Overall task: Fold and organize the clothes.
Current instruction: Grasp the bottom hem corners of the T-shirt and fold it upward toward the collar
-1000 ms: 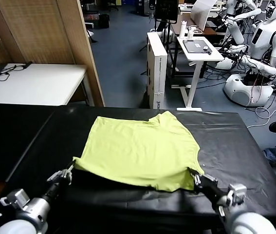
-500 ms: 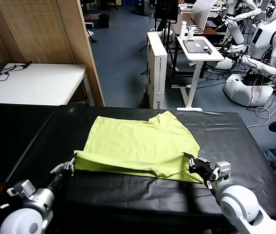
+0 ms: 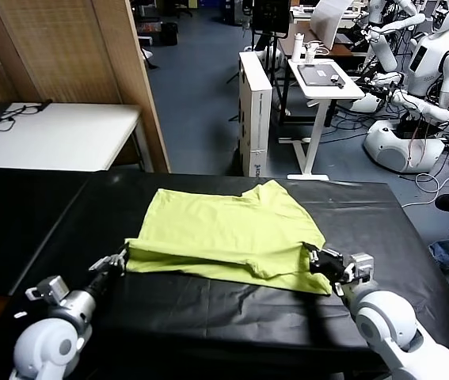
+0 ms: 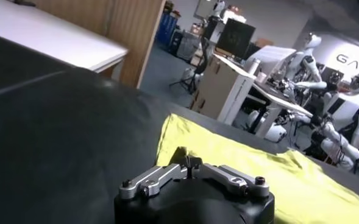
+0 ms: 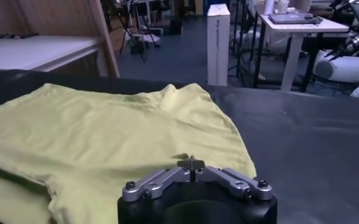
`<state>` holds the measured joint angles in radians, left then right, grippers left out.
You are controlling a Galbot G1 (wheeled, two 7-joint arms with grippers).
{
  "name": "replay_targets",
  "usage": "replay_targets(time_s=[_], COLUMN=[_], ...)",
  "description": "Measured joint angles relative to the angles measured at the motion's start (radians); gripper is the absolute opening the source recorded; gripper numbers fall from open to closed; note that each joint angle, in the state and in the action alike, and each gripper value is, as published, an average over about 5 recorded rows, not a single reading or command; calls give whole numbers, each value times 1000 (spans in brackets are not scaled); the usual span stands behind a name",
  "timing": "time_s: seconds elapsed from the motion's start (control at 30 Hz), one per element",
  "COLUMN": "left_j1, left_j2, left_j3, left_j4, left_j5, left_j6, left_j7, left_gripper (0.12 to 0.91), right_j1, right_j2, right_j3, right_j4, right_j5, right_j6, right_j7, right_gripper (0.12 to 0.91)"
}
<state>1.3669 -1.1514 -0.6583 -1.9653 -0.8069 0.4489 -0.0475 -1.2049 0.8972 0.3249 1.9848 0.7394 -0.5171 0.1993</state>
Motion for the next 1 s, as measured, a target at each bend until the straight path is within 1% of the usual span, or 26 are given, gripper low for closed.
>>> replay_targets(time_s=[0.3,0.47,0.5,0.57,0.6,0.63,0.7,0.73,0.8,0.83,0.87,0.93,0.97,1.0], left_j1=[-90,-134,-139,-146,-147,-147,-143,-141,-132,-126,-119,-98,-84,-68], left_j2=[53,65,65,66,66,66,66,66,65,64,62,58,55,51], left_j3=[59,85,88,91,92,92,90,88,82,78,73,65,62,60], left_j4=[85,127,133,140,142,142,139,137,130,125,119,102,90,77], left_j5=[-2,-2,-1,-1,0,0,1,1,2,3,3,4,7,10], left_j6=[-4,-4,-3,-2,-2,-1,0,1,5,8,11,17,20,23], left_j7=[3,2,1,-1,-2,-3,-5,-6,-8,-10,-13,-22,-26,-30], left_gripper=[146,146,155,210,256,322,435,511,625,700,755,847,875,887], right_j1=[18,24,22,17,13,8,-4,-13,-34,-47,-62,-94,-111,-127], right_j2=[-1,-2,-4,-8,-12,-16,-25,-31,-42,-48,-54,-65,-70,-74], right_j3=[-25,-19,-14,-5,1,8,25,35,60,74,90,123,140,156], right_j4=[-12,-7,-2,7,13,20,35,44,63,73,83,100,106,111], right_j5=[-6,21,27,35,37,38,41,43,44,44,44,45,45,45], right_j6=[-7,-49,-59,-77,-86,-96,-113,-119,-124,-124,-124,-120,-118,-116], right_j7=[6,-7,-12,-22,-28,-34,-43,-48,-57,-62,-67,-74,-78,-82], right_gripper=[140,147,167,244,298,370,484,560,674,744,795,869,888,895])
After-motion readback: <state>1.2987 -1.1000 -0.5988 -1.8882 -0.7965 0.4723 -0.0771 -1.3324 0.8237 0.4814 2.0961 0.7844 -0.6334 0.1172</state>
